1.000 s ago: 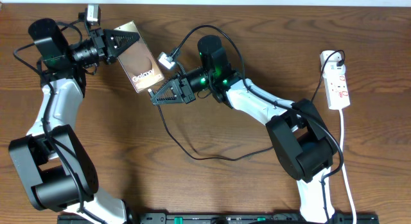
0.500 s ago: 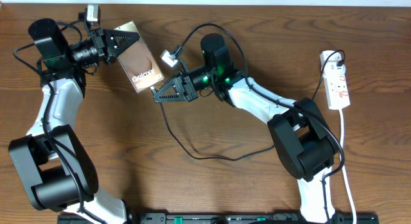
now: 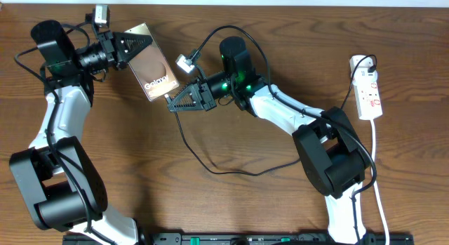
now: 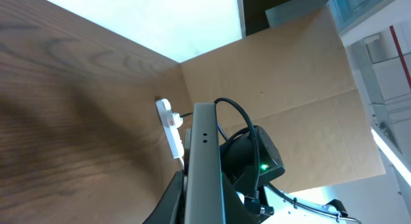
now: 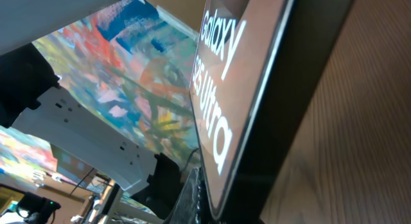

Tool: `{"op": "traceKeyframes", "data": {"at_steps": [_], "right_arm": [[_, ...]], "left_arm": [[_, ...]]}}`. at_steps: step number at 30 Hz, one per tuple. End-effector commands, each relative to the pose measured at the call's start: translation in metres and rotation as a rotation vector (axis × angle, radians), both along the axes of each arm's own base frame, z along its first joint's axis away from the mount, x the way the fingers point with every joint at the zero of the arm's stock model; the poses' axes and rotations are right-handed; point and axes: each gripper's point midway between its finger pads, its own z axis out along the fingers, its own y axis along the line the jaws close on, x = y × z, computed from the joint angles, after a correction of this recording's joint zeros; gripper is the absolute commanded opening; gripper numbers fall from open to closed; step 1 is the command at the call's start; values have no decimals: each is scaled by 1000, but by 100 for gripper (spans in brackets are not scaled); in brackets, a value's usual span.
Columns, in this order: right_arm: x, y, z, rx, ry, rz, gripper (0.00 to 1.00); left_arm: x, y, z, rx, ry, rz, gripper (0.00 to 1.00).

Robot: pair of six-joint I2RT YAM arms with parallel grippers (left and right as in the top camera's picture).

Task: Plug charger to phone and switch on socket
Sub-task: 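Push the plug into the phone's bottom port with the right gripper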

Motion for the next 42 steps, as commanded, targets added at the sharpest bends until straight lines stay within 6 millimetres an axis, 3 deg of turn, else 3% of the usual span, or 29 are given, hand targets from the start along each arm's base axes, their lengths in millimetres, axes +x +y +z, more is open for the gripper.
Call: {"op": "traceKeyframes", "data": {"at_steps": [1, 42], "right_arm": [[3, -3, -2, 6, -7, 1, 1], [7, 1, -4, -6, -7, -31, 1]], "left_arm": [[-6, -3, 4, 2, -34, -44, 7], [-6, -3, 4, -10, -5, -45, 7]]}}
